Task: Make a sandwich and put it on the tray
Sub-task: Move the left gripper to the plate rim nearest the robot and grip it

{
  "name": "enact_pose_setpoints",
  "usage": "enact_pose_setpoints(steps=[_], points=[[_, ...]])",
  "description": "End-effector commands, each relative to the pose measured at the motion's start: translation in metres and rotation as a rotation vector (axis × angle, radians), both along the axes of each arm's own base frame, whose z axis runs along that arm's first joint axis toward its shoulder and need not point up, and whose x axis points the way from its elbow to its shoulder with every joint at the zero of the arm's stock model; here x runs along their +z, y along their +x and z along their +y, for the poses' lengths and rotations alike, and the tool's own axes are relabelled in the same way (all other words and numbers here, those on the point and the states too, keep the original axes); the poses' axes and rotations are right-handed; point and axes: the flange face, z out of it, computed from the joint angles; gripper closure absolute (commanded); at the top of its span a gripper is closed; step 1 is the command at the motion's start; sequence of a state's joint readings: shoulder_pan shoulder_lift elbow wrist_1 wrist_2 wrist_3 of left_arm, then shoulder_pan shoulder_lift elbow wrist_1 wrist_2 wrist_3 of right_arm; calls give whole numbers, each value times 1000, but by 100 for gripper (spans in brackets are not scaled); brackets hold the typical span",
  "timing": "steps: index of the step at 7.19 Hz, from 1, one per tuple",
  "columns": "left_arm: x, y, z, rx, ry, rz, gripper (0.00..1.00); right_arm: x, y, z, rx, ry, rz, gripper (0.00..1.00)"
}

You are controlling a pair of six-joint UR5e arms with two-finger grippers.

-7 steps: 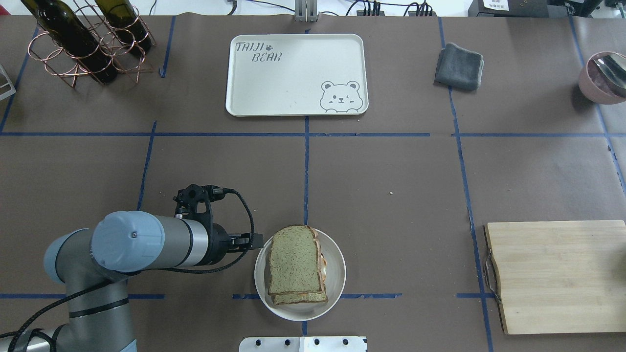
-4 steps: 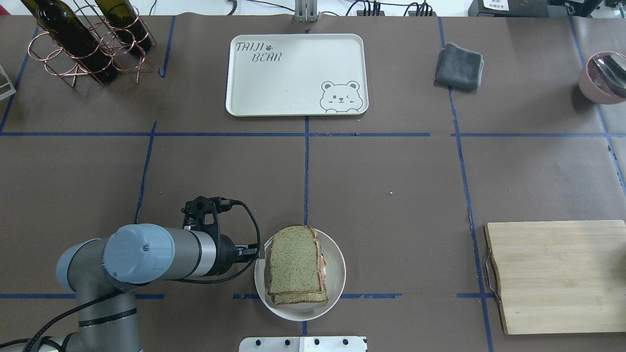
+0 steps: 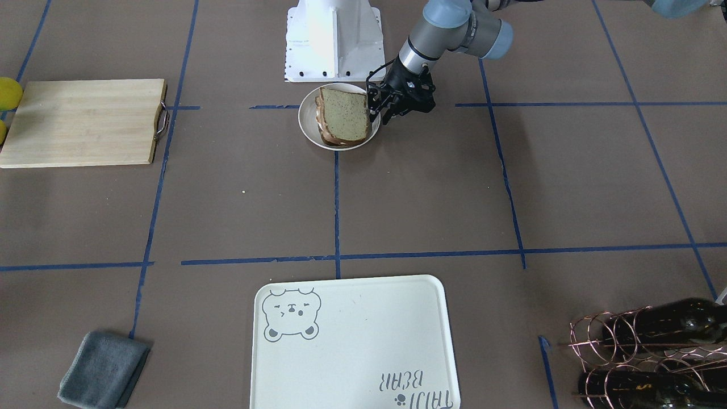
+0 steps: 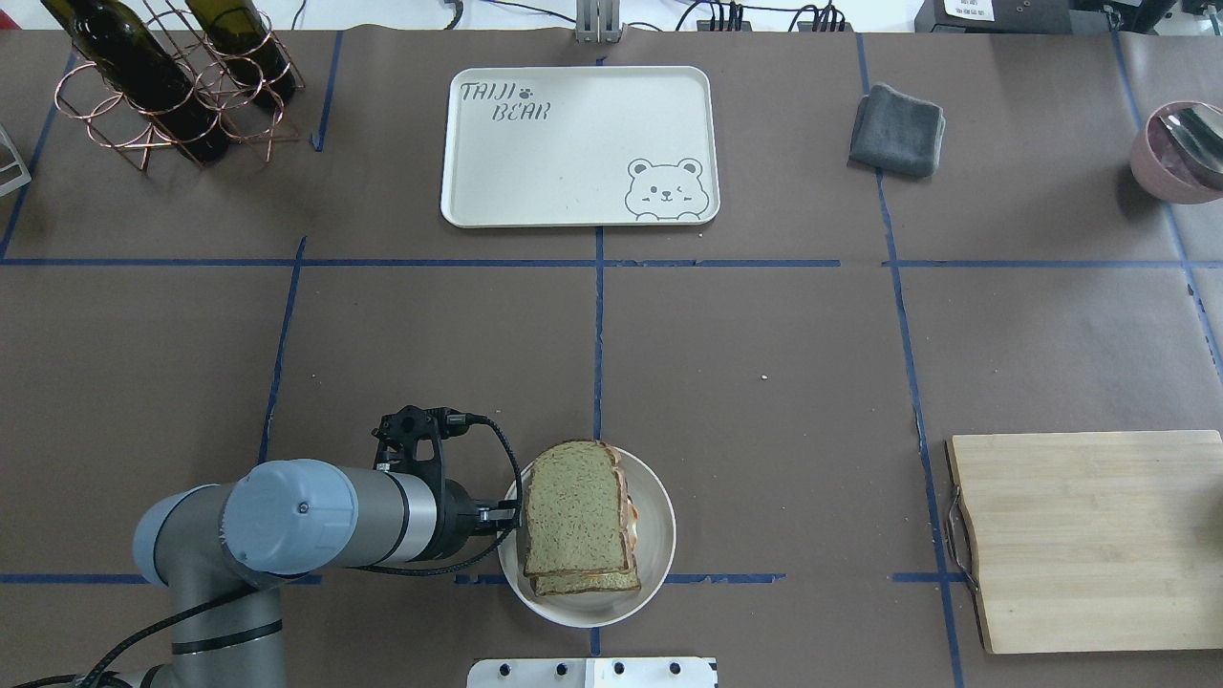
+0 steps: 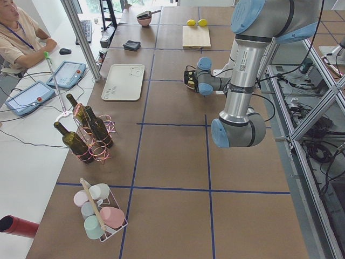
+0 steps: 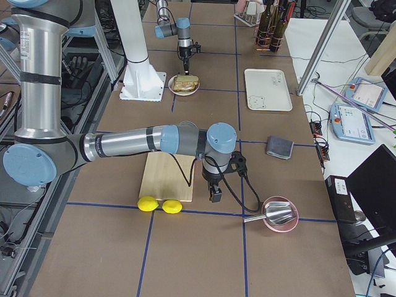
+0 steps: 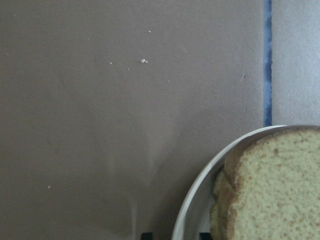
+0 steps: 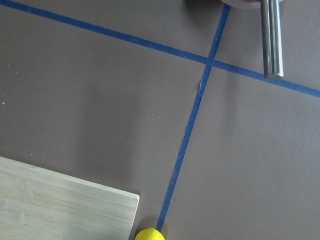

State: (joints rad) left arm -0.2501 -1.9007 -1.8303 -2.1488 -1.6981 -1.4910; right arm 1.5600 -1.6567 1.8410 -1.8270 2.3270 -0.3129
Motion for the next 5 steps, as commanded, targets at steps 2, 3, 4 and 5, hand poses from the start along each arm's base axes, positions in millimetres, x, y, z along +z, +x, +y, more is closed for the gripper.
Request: enact_pose_setpoints(steps=[2, 3, 4, 5], points=[[6, 8, 6, 14, -3, -10, 66, -1, 0, -1, 0, 3, 0, 0], [5, 8, 6, 14, -2, -9, 75, -1, 0, -1, 0, 3, 0, 0], [1, 8, 7, 15, -1, -1, 100, -2, 0, -2, 0, 4, 0, 0], [-3, 6, 6, 14, 1, 6, 100, -2, 0, -2, 0, 4, 0, 0]])
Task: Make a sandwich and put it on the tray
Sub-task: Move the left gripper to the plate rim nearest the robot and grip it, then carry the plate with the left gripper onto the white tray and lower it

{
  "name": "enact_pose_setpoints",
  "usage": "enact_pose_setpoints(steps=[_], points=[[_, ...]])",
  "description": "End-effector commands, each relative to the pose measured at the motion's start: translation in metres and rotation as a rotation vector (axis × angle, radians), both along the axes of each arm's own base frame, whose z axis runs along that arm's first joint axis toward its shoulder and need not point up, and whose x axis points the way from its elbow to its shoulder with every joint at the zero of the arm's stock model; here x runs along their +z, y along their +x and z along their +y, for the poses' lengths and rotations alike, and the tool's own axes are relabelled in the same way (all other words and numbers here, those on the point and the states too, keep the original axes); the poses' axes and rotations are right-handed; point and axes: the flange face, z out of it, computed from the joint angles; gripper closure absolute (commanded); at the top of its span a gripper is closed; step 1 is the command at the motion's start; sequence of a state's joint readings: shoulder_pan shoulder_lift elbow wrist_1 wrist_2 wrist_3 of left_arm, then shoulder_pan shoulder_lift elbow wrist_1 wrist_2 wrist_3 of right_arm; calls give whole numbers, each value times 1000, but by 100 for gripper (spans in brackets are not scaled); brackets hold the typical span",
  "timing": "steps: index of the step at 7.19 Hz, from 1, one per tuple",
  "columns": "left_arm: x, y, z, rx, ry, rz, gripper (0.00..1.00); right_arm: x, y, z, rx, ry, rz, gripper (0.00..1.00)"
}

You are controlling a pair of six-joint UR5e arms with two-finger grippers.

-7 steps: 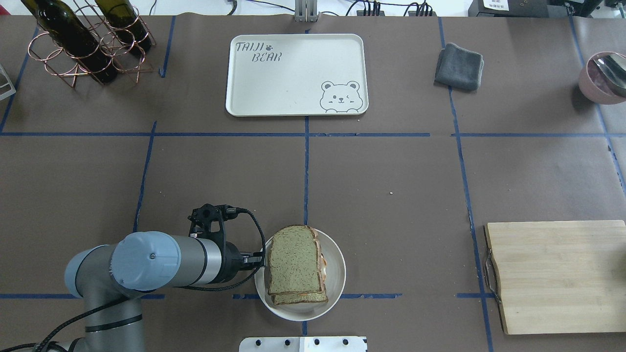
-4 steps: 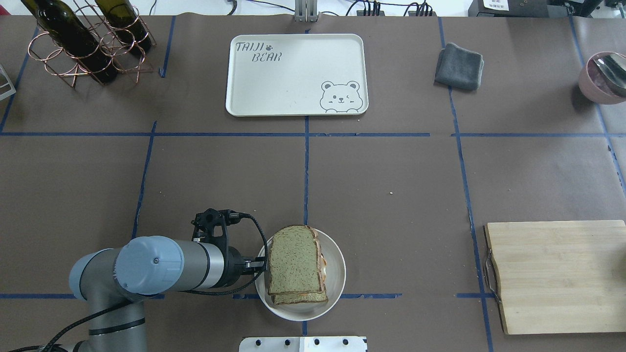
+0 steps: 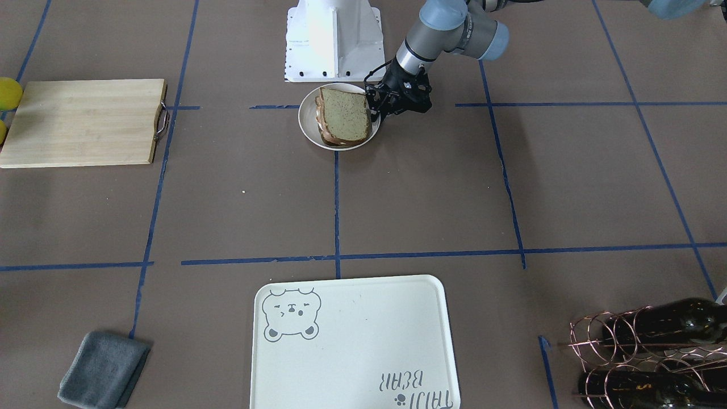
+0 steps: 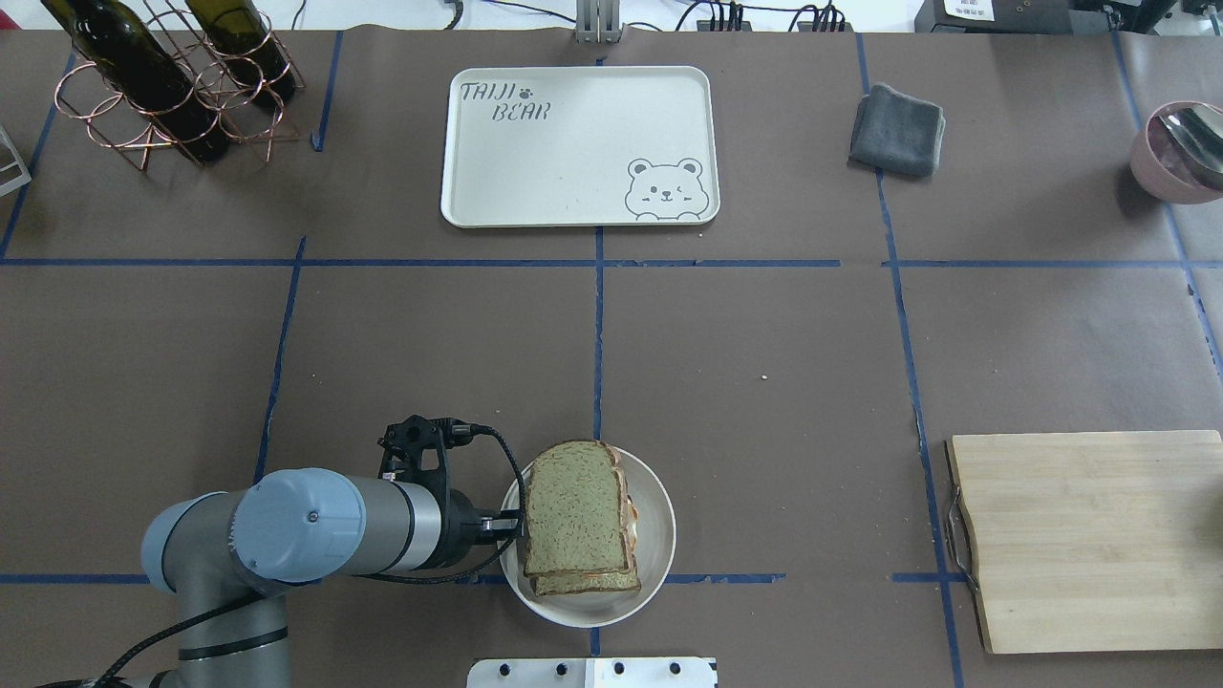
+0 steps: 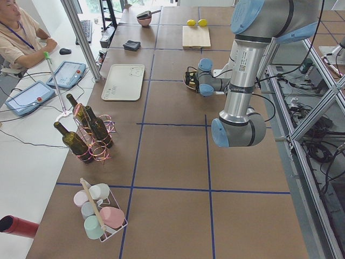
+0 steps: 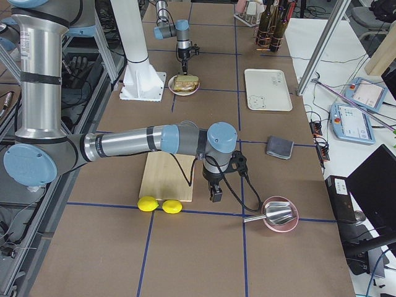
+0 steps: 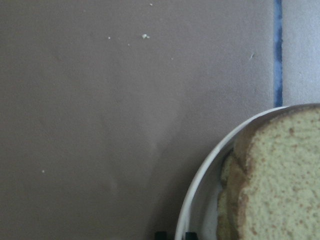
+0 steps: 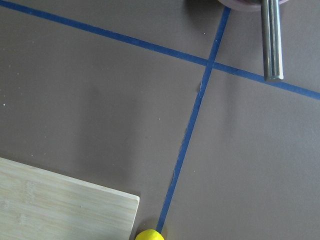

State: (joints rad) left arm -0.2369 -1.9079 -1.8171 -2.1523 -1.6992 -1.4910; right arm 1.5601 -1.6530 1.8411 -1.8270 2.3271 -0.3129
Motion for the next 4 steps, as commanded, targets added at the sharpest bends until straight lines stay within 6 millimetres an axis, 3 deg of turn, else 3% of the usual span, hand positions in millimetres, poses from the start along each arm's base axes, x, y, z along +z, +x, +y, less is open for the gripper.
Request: enact_pose_setpoints(steps=[1, 3, 4], points=[[-8, -4, 1, 1, 3, 16, 100, 0, 0, 0, 0, 1, 0, 0], [-28, -18, -1, 1, 11, 60, 100, 0, 1, 0, 2, -1, 0, 0], [-31, -36, -32, -45, 21, 65, 100, 1, 1, 1, 0, -1, 0, 0]])
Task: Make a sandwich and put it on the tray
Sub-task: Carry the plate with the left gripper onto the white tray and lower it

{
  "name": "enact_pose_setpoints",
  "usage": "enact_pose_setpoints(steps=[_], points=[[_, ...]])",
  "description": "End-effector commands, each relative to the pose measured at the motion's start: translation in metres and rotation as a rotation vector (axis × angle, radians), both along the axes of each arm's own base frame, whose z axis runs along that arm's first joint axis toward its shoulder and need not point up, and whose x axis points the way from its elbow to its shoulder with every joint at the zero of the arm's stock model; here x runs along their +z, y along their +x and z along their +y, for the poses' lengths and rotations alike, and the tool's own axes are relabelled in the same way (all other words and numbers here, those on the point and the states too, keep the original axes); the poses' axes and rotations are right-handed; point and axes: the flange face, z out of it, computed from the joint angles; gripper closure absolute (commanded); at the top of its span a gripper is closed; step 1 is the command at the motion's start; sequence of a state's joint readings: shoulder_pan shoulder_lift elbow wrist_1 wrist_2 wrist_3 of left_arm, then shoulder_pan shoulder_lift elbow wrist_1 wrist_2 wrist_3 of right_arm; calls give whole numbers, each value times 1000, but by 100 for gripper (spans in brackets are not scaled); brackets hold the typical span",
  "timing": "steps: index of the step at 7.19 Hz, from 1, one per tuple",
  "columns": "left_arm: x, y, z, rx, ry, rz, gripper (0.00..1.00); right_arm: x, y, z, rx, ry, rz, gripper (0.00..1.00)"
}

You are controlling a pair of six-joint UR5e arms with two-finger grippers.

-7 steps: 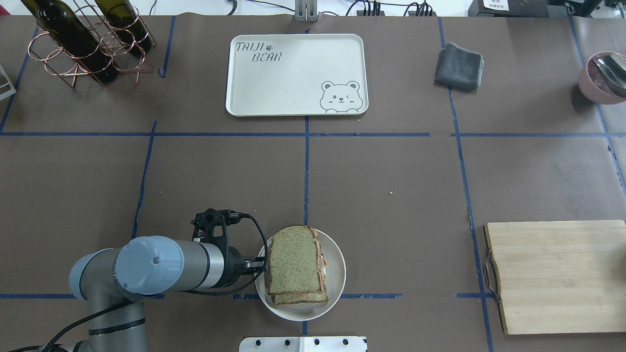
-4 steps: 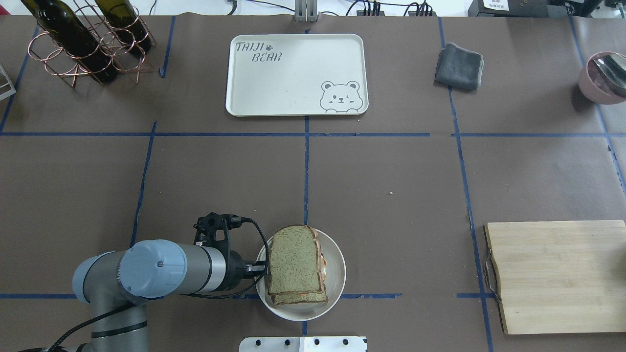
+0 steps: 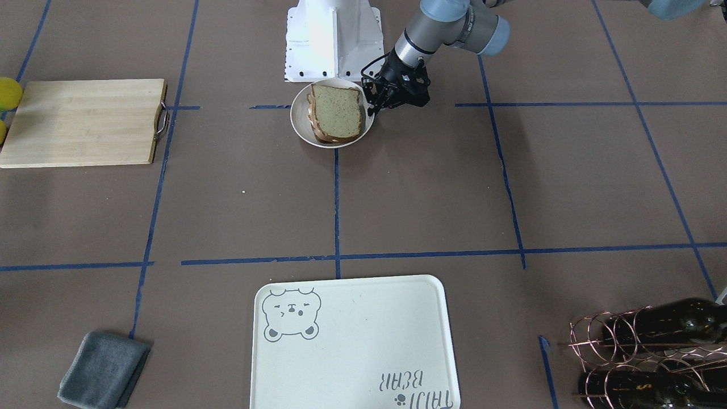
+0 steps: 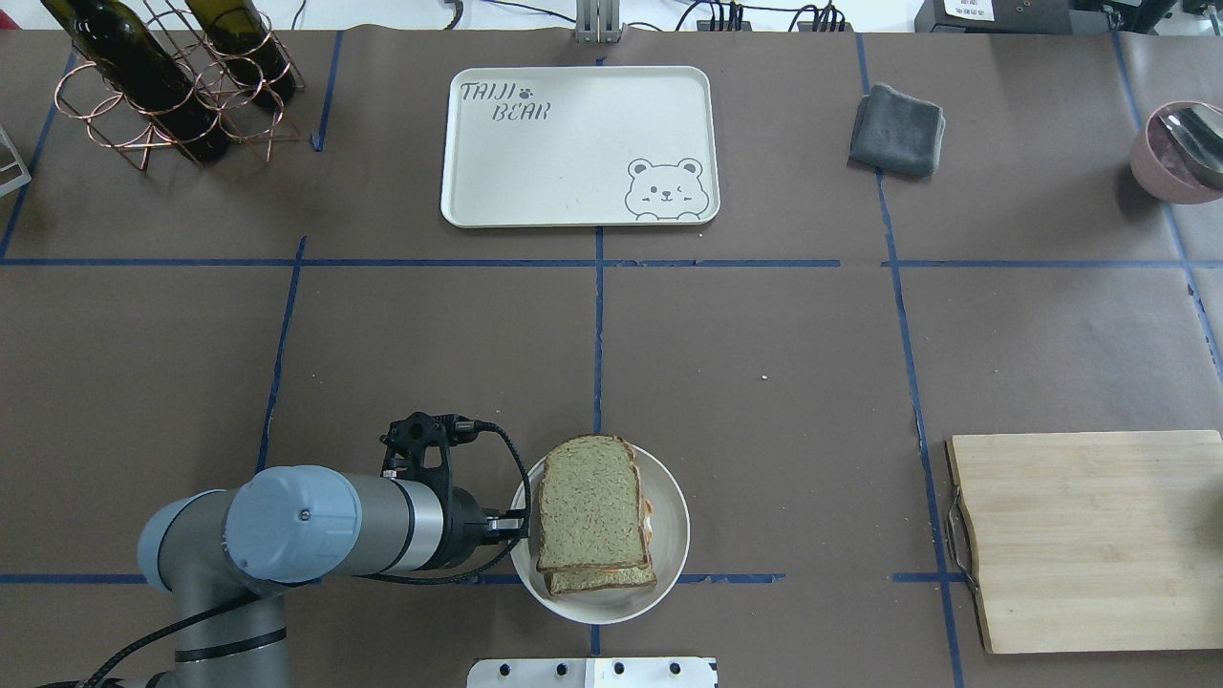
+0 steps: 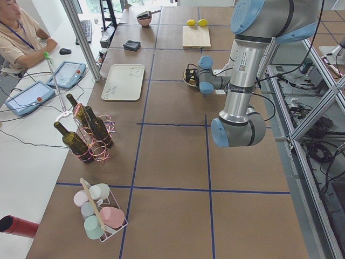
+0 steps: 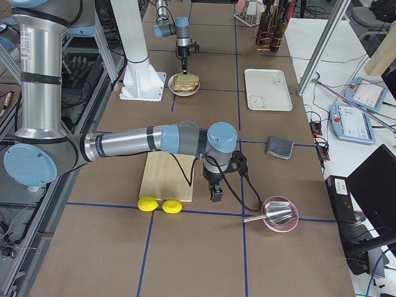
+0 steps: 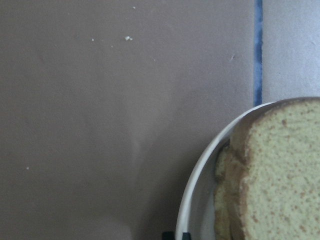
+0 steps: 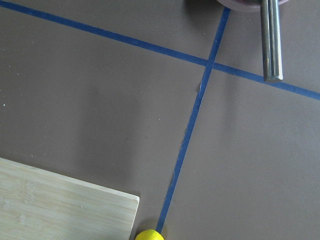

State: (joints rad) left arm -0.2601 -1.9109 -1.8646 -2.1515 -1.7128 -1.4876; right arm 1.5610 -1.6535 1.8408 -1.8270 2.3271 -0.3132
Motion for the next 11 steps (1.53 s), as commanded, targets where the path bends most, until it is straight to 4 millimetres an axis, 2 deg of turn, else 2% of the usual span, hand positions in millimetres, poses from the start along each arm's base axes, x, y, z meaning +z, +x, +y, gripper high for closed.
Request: enact_pose_setpoints(steps=[1, 2, 3, 4, 5, 6, 8, 9, 11], points=[[-18, -38, -63, -14, 4, 34, 100, 1, 0, 1, 0, -1, 1, 0], [-25, -81, -115, -3, 29, 50, 100, 2, 2, 2, 1, -1, 1, 0], [-23, -105, -158, -20, 56, 40, 100, 2, 7, 2, 13, -1, 6, 0], [-26, -111, -204, -43, 74, 21, 100, 3, 19, 5, 39, -4, 9, 0], [-24, -108, -245, -58, 93, -7, 100, 6, 22, 9, 44, -11, 10, 0], [-32, -100, -291, -90, 91, -34, 100, 12, 26, 16, 54, -22, 8, 0], [-42, -77, -374, -112, 88, -107, 100, 18, 27, 20, 56, -34, 10, 0], [-52, -67, -408, -129, 81, -119, 100, 19, 27, 19, 61, -40, 10, 0], [-27, -38, -457, -145, 89, -121, 100, 18, 27, 19, 61, -38, 9, 0]])
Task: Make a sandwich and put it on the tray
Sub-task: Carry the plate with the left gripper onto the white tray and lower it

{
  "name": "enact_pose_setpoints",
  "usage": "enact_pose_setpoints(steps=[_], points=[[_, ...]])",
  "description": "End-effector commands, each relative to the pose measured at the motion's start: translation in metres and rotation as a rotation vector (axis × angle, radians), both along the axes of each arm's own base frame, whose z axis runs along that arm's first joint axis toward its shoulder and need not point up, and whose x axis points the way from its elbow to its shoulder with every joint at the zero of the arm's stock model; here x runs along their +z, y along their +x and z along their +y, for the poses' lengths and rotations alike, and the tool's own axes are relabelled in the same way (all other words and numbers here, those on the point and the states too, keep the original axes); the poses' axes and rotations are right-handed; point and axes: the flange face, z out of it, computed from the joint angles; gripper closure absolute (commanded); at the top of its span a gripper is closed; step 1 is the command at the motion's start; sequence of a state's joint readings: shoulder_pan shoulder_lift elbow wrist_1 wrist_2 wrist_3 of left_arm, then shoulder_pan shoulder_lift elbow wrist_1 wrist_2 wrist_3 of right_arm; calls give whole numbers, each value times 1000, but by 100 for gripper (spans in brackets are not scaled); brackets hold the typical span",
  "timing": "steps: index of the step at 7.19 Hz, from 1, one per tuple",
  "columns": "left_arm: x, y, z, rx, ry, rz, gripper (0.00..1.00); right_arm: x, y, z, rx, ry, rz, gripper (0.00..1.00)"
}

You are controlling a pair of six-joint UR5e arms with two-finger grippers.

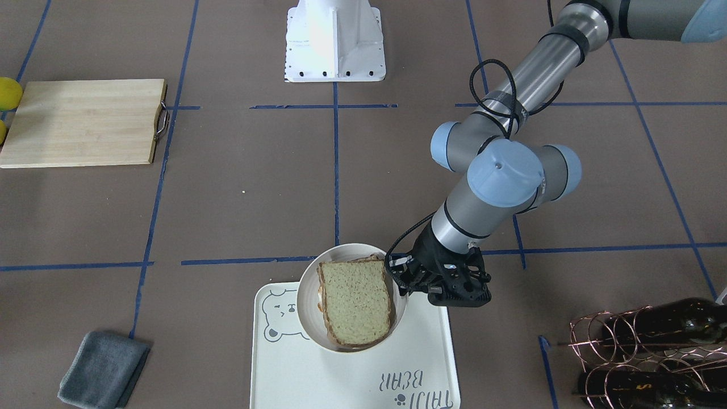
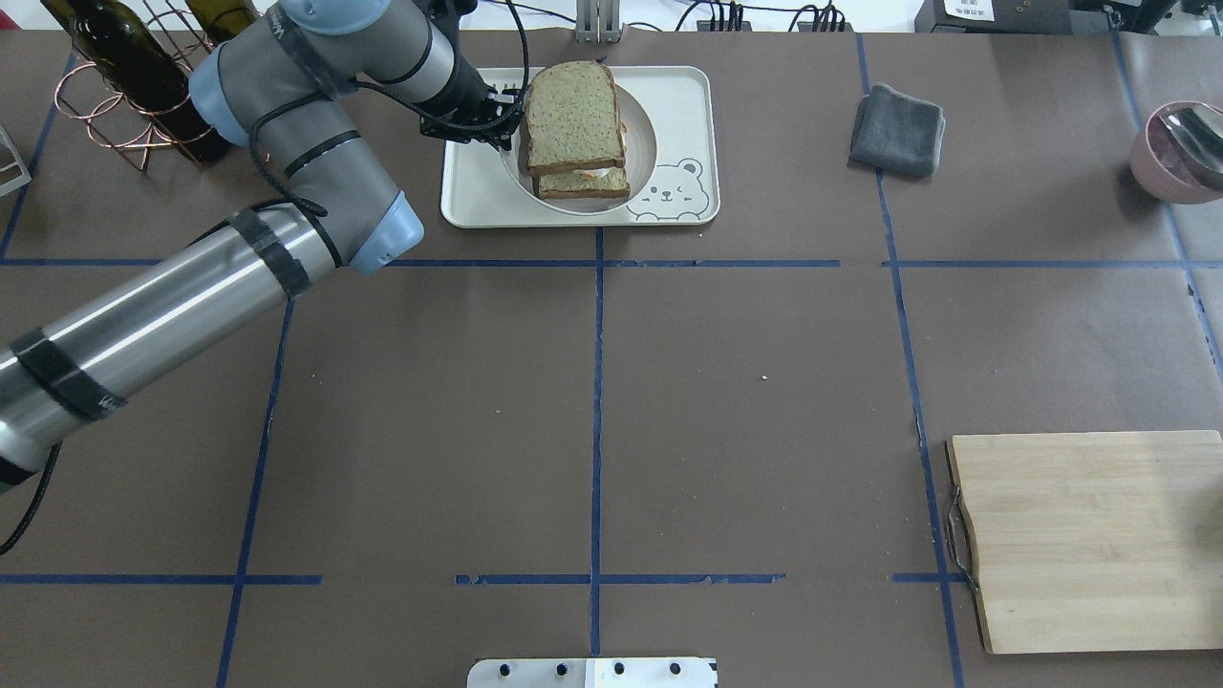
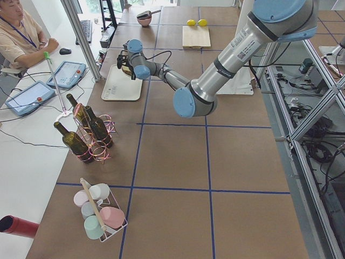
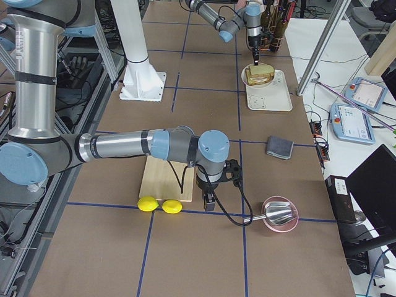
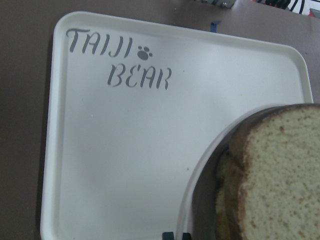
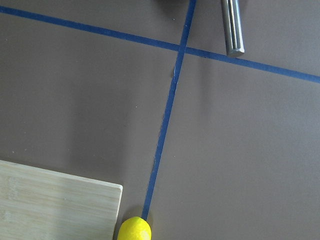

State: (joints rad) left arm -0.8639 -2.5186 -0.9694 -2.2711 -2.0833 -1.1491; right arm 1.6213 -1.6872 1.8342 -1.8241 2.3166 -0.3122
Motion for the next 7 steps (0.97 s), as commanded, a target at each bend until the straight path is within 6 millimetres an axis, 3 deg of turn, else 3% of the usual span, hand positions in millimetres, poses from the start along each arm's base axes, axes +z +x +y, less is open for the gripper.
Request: enact_pose_setpoints(steps=[1, 2, 3, 4, 7], points=[[23, 21, -41, -41, 2, -30, 100, 1, 0, 1, 0, -2, -1, 0], [24, 28, -49, -62, 12, -35, 100, 1, 0, 1, 0, -2, -1, 0], [24, 30, -50, -68, 24, -32, 85, 1, 0, 1, 0, -2, -1, 0], [24, 32, -50, -67, 64, -51, 1, 1, 0, 1, 0, -2, -1, 0], [17, 22, -54, -29, 152, -72, 0, 2, 0, 1, 1, -5, -1, 0]])
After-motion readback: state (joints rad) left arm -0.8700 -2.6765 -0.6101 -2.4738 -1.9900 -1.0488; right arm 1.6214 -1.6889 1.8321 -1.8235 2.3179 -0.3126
